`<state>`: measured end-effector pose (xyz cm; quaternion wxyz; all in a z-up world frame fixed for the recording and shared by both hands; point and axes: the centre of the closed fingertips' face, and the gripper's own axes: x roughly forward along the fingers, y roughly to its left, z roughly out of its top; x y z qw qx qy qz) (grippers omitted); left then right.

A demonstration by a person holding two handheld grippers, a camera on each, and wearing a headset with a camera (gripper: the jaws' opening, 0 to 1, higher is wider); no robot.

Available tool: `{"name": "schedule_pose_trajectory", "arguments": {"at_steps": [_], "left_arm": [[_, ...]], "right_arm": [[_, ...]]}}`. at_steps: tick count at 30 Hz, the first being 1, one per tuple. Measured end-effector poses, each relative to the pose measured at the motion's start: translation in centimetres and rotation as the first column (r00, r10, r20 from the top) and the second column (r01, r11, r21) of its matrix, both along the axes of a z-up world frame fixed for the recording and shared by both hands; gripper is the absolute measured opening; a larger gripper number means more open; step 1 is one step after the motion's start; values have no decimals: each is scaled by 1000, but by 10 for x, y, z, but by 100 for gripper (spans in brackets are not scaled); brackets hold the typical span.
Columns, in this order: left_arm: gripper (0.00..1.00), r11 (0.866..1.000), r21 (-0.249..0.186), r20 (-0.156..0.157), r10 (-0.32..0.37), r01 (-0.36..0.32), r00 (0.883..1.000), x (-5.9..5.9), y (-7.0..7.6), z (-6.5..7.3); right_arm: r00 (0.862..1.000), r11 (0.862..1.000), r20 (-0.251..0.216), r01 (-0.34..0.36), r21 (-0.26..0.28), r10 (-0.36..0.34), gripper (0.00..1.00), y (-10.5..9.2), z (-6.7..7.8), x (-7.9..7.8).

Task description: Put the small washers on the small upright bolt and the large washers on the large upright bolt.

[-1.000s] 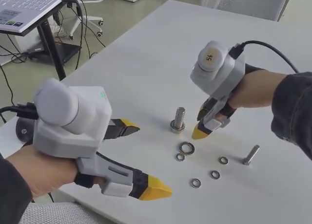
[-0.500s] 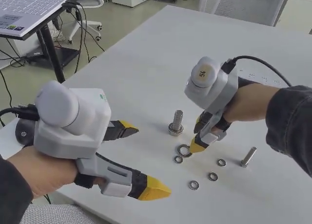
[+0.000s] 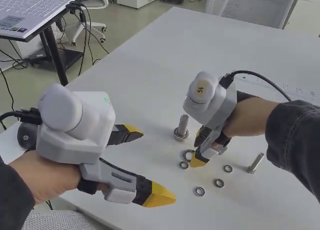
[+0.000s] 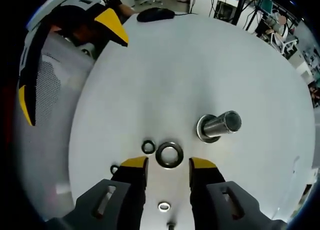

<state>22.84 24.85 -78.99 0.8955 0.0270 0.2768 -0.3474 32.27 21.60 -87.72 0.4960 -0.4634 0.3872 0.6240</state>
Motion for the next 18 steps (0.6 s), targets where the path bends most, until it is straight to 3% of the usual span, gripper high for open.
{"name": "schedule_pose_trajectory", "arguments": {"at_steps": [18], "left_arm": [[87,1000,-11,7,4,-4,1000,2,1,3]], "right_arm": [[998,999,34,-48,-14,48,30,5,-4,1]]}}
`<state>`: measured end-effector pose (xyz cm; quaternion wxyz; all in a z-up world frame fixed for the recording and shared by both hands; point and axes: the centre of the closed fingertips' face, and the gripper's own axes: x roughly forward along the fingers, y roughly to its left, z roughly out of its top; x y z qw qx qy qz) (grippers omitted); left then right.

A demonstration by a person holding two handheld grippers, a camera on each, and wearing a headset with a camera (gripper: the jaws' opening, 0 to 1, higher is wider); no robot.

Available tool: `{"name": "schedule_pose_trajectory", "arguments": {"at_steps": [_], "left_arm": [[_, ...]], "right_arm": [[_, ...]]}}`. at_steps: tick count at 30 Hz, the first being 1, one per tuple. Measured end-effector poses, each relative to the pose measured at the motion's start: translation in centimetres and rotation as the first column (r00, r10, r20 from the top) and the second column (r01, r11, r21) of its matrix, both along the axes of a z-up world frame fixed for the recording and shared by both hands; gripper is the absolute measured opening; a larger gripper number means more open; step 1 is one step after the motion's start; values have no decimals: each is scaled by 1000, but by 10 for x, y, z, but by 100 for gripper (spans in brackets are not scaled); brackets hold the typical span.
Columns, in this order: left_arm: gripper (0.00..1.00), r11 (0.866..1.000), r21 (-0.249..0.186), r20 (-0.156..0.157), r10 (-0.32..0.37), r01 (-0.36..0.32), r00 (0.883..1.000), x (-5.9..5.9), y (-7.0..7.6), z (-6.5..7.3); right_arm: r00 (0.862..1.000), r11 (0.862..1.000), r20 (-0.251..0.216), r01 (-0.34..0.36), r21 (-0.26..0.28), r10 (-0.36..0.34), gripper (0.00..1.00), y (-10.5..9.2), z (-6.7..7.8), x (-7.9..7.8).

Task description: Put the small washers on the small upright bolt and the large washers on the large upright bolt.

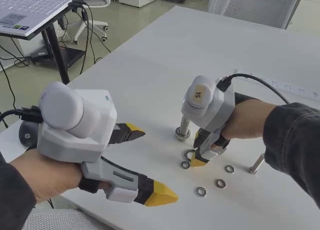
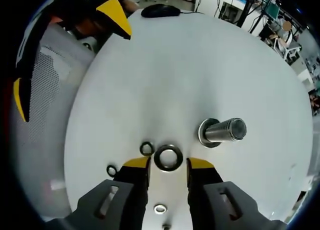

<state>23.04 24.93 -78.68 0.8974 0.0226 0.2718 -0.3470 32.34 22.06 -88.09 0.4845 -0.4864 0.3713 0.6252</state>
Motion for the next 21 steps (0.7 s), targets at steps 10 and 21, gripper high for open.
{"name": "schedule_pose_trajectory", "arguments": {"at_steps": [10,21], "left_arm": [[86,1000,0,4,2,-2,1000,0,1,0],[86,1000,0,3,2,-2,1000,-1,0,0]], "right_arm": [[1000,1000,-4,10,2,-10,28,1,0,-2],[1000,1000,-5,21,6,-21,25,0,0,-2]]}}
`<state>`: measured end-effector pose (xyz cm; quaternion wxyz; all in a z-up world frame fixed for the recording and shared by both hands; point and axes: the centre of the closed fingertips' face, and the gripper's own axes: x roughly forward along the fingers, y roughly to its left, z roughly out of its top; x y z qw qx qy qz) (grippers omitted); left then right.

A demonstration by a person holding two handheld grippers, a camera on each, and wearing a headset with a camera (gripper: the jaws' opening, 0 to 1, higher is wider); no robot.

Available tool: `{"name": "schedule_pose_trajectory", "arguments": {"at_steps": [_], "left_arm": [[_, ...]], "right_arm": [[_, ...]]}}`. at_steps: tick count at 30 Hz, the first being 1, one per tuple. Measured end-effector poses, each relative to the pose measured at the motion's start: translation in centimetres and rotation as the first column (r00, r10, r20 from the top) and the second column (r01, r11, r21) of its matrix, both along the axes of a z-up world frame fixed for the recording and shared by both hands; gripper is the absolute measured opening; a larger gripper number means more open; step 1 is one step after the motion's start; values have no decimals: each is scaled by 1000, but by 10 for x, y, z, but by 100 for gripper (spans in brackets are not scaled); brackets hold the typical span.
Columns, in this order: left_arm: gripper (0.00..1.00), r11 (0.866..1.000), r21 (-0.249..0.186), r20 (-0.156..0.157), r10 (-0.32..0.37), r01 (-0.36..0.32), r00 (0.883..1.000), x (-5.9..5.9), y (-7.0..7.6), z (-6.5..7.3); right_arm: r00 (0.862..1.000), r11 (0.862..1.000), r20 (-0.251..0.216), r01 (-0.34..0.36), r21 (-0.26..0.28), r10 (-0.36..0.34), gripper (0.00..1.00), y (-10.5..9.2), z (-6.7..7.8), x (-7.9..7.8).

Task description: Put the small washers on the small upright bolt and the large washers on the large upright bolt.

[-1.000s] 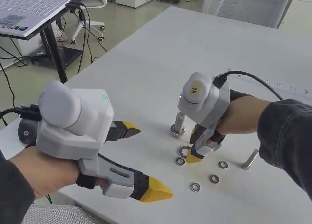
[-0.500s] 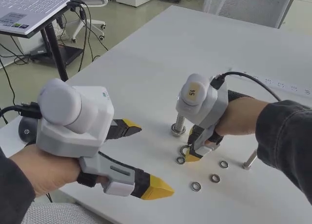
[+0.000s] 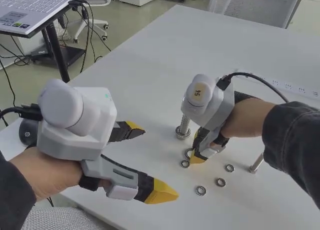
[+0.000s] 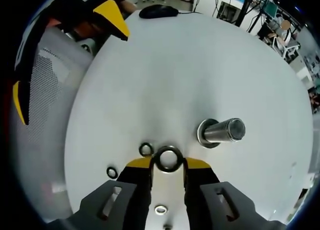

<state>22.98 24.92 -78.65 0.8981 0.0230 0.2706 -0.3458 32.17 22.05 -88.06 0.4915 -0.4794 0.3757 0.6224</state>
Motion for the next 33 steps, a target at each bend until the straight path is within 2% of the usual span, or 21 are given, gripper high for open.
{"name": "schedule_pose_trajectory", "arguments": {"at_steps": [15,33], "left_arm": [[86,1000,0,0,-1,1,1000,1,-1,1],[86,1000,4,3,-6,6,1000,1,-1,0]], "right_arm": [[1000,1000,1,26,10,-26,23,-2,4,5],[998,998,32,52,29,-53,23,-10,25,14]]}}
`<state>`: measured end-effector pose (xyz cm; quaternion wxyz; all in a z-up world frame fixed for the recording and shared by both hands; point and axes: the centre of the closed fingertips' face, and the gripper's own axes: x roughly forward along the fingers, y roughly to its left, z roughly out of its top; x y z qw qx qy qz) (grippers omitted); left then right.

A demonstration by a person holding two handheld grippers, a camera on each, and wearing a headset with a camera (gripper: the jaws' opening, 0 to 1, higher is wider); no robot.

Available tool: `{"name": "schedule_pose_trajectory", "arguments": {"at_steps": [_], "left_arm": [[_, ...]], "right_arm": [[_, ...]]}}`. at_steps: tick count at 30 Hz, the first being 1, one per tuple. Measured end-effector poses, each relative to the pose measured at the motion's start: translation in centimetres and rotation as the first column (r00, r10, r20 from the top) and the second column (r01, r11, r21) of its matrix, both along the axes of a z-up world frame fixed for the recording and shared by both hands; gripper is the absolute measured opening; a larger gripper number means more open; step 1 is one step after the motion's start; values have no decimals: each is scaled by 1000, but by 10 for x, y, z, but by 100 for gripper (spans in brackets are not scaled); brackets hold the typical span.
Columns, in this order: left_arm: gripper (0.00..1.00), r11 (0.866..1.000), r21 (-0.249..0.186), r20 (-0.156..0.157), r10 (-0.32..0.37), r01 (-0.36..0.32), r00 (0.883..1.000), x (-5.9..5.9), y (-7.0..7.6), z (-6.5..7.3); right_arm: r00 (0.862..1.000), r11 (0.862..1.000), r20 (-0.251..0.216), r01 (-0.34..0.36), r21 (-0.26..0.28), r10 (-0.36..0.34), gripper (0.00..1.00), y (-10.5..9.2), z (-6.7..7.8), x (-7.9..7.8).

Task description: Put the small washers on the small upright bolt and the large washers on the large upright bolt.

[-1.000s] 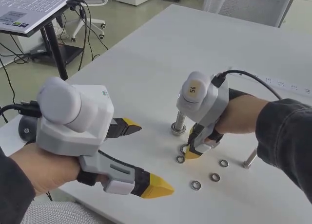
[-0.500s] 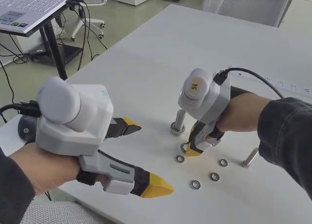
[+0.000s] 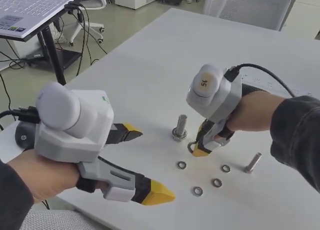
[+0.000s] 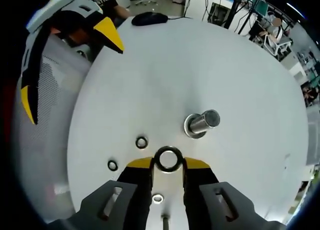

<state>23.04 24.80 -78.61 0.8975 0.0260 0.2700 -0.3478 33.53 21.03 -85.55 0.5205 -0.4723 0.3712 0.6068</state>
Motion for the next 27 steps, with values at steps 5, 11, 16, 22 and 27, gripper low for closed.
{"name": "schedule_pose_trajectory", "arguments": {"at_steps": [5,11,16,22,27], "left_arm": [[86,1000,0,0,-2,2,1000,0,-1,0],[86,1000,0,-1,-4,4,1000,0,-1,-1],[86,1000,1,-1,-7,7,1000,0,-2,-1],[86,1000,4,3,-7,7,1000,0,-3,0],[86,1000,8,7,-8,8,1000,0,-4,0]], "right_arm": [[1000,1000,7,5,1,-5,23,-4,6,1],[999,1000,25,21,13,-21,23,-10,18,5],[999,1000,40,26,14,-26,23,-15,27,7],[998,999,61,26,25,-27,23,-17,40,6],[996,999,90,16,40,-20,23,-13,54,9]]}}
